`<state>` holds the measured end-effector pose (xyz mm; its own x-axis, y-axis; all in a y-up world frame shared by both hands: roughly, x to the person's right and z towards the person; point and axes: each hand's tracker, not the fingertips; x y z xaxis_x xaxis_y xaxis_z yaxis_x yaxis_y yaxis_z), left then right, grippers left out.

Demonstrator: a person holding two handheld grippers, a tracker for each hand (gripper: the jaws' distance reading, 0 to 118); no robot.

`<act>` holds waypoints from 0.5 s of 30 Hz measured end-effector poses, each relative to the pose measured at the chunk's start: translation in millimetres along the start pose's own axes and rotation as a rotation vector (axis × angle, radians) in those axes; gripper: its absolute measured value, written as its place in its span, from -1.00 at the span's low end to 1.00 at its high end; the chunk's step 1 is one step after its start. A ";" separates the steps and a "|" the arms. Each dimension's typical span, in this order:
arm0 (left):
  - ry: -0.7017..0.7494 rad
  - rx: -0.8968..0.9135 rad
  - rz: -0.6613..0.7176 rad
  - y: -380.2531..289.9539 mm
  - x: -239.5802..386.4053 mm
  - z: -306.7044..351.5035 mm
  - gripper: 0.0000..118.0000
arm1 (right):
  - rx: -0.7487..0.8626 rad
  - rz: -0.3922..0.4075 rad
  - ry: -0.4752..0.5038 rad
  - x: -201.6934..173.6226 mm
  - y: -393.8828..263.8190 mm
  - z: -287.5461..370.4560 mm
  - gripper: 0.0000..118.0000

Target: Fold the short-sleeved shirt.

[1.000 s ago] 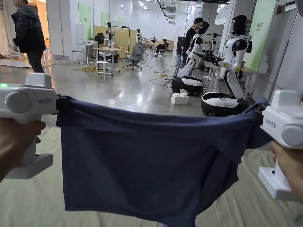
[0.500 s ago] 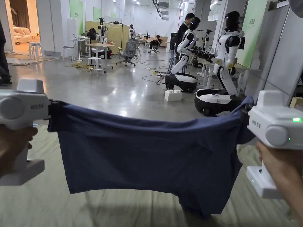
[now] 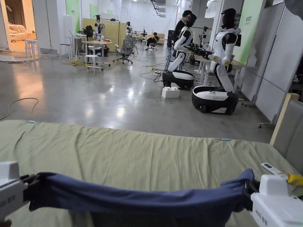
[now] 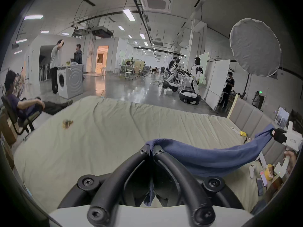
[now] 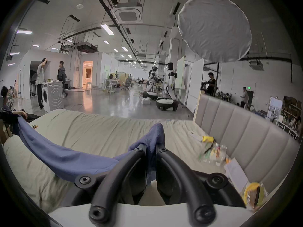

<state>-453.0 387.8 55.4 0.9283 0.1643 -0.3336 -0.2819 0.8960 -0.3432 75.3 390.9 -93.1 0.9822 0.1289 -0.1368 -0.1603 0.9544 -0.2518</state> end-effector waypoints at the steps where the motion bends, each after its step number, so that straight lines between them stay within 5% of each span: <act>1: -0.002 -0.009 -0.005 -7.3 -3.0 6.8 -0.95 | -0.008 -0.004 -0.002 0.4 -6.9 8.3 -0.85; 15: 0.015 -0.118 -0.014 -80.8 -28.1 92.3 -0.95 | -0.081 0.043 0.026 1.7 -50.3 129.0 -0.85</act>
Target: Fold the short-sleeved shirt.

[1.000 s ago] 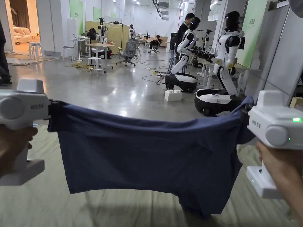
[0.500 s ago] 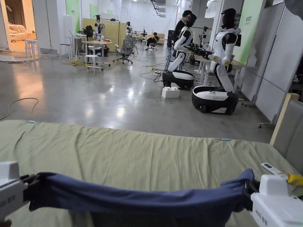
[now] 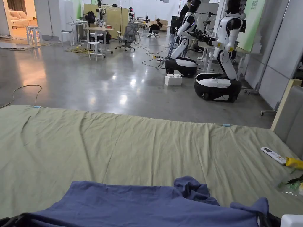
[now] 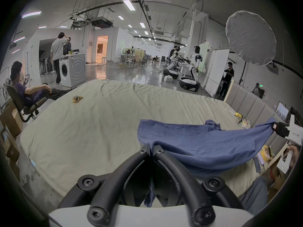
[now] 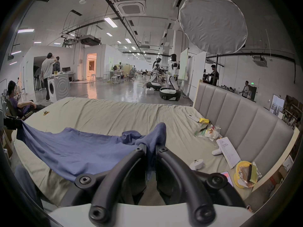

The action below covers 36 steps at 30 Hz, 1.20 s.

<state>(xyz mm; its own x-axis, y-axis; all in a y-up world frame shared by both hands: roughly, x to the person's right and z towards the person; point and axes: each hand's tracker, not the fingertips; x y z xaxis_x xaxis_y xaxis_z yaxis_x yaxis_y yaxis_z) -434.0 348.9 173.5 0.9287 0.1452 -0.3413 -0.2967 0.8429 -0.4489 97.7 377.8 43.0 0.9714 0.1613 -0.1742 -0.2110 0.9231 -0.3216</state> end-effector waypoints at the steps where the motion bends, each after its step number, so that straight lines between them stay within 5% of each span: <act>1: 0.002 -0.010 -0.003 -3.6 -3.2 1.6 -0.95 | -0.028 0.025 -0.018 -0.9 -3.9 4.7 -0.85; 4: 0.010 -0.052 -0.007 -10.3 -5.5 -1.0 -0.95 | -0.021 0.122 -0.047 -5.4 -13.6 19.8 -0.85; 14: 0.028 -0.266 -0.003 -58.9 25.4 -35.1 -0.95 | -0.370 0.058 0.021 -8.2 -95.2 -20.0 -0.85; 22: 0.068 -0.418 -0.035 -84.9 46.8 -87.9 -0.95 | -0.501 0.015 0.024 -16.8 -138.9 -64.6 -0.84; 27: 0.080 -0.455 -0.025 -98.7 42.7 -113.2 -0.94 | -0.542 0.063 0.003 -28.4 -140.8 -80.2 -0.77; 30: 0.077 -0.383 -0.044 -87.3 56.2 -100.2 -0.69 | -0.456 0.031 -0.033 -33.6 -121.3 -75.2 -0.33; 32: 0.073 -0.316 -0.072 -76.7 65.2 -91.9 -0.24 | -0.361 0.007 -0.037 -40.6 -98.6 -66.0 0.07; 34: 0.074 -0.249 -0.094 -60.5 69.4 -91.0 0.05 | -0.256 -0.016 -0.021 -47.0 -76.1 -62.3 0.21; 36: 0.074 -0.151 -0.102 -43.5 77.8 -81.6 0.06 | -0.132 -0.027 -0.003 -52.6 -54.4 -57.4 0.29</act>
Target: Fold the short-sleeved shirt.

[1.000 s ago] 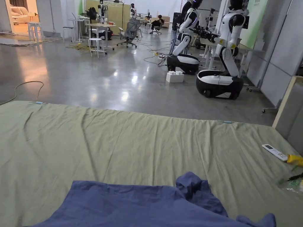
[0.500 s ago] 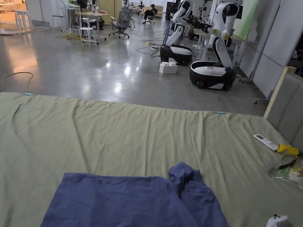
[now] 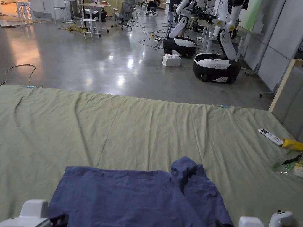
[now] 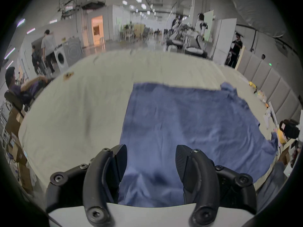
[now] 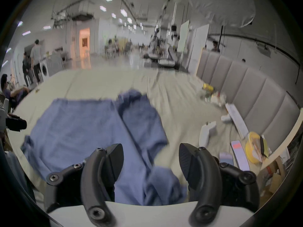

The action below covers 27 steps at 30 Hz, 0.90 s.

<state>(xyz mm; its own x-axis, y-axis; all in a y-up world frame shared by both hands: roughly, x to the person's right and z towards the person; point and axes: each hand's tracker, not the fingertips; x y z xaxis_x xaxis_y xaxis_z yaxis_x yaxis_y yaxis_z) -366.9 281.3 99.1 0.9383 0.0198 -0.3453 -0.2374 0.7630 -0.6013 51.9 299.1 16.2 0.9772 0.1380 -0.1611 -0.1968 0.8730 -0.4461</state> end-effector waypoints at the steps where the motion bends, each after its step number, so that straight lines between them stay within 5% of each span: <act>1: 0.002 0.035 0.000 6.5 2.4 5.2 0.06 | 0.039 -0.002 0.005 -4.1 7.9 1.7 0.34; 7: 0.023 0.309 -0.016 40.9 16.0 21.4 0.02 | 0.265 -0.038 0.020 -29.0 44.6 4.0 0.26; 9: 0.030 0.387 -0.029 46.9 21.0 26.7 -0.14 | 0.324 -0.041 0.005 -37.5 50.5 1.5 -0.08; 11: 0.053 0.468 -0.028 50.0 21.9 27.6 -0.71 | 0.394 -0.030 0.003 -44.9 57.3 2.7 -0.38; 15: 0.073 0.603 -0.022 50.2 24.2 35.9 -0.89 | 0.460 -0.035 -0.026 -54.3 62.3 4.1 -0.86; 27: 0.060 0.470 0.062 48.1 34.4 38.4 -0.98 | 0.444 -0.021 0.007 -52.5 55.3 -13.9 -0.98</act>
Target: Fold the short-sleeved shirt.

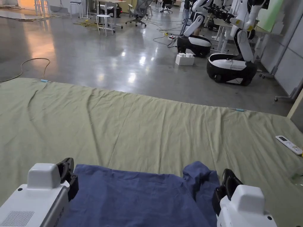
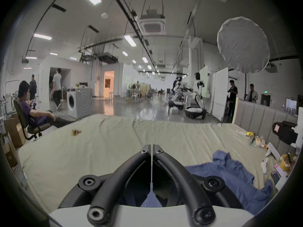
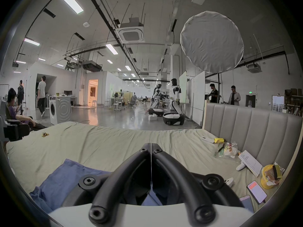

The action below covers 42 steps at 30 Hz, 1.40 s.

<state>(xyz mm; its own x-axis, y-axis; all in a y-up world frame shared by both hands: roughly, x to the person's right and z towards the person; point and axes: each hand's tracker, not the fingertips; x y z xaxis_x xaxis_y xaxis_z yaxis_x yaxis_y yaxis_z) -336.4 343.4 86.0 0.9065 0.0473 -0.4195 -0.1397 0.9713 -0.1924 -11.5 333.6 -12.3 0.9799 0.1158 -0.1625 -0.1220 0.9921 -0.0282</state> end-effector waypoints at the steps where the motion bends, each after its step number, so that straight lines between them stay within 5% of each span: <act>1: -0.010 -0.037 -0.001 -2.0 -1.8 -4.2 -0.98 | -0.011 0.003 0.005 -1.1 -2.9 -1.8 -0.99; 10: -0.055 -0.326 0.038 -54.4 -83.8 -176.2 -0.98 | -0.125 0.019 0.031 -0.9 -35.0 -30.9 -0.99; 15: -0.075 -0.527 0.092 -39.5 -66.1 -229.9 -0.93 | -0.188 0.034 0.035 2.0 -56.1 -45.7 -0.99; 16: -0.066 -0.569 0.085 -41.3 -63.1 -240.2 -0.78 | -0.204 0.039 0.034 3.7 -60.0 -47.7 -0.99; 19: -0.066 -0.637 0.069 -51.4 -61.2 -274.6 0.19 | -0.239 0.042 0.027 9.8 -71.4 -52.2 -0.99; 28: -0.047 -0.750 -0.064 -83.5 -49.3 -310.5 0.30 | -0.339 0.051 -0.015 37.7 -101.1 -55.5 -0.99; 31: -0.042 -0.739 -0.085 -83.3 -48.0 -311.7 0.23 | -0.380 0.032 -0.034 47.1 -108.1 -55.8 -0.99; 34: -0.055 -0.714 -0.100 -82.9 -44.8 -306.7 -0.15 | -0.391 0.030 -0.043 54.0 -110.7 -59.5 -0.99; 37: -0.083 -0.702 -0.068 -77.4 -49.6 -305.6 -0.83 | -0.409 0.018 -0.056 62.4 -111.3 -69.6 -0.99; 42: -0.100 -0.688 -0.069 -66.9 -48.9 -297.7 -0.92 | -0.497 -0.029 -0.067 84.4 -108.3 -115.2 -0.99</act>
<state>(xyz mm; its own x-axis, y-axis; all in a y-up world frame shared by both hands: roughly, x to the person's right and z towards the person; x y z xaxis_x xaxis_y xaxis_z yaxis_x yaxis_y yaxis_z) -490.0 206.7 -144.8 0.9502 0.0443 -0.3084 -0.2709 0.6065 -0.7475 66.2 230.4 -136.5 0.9900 0.1074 -0.0910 -0.1387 0.8545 -0.5005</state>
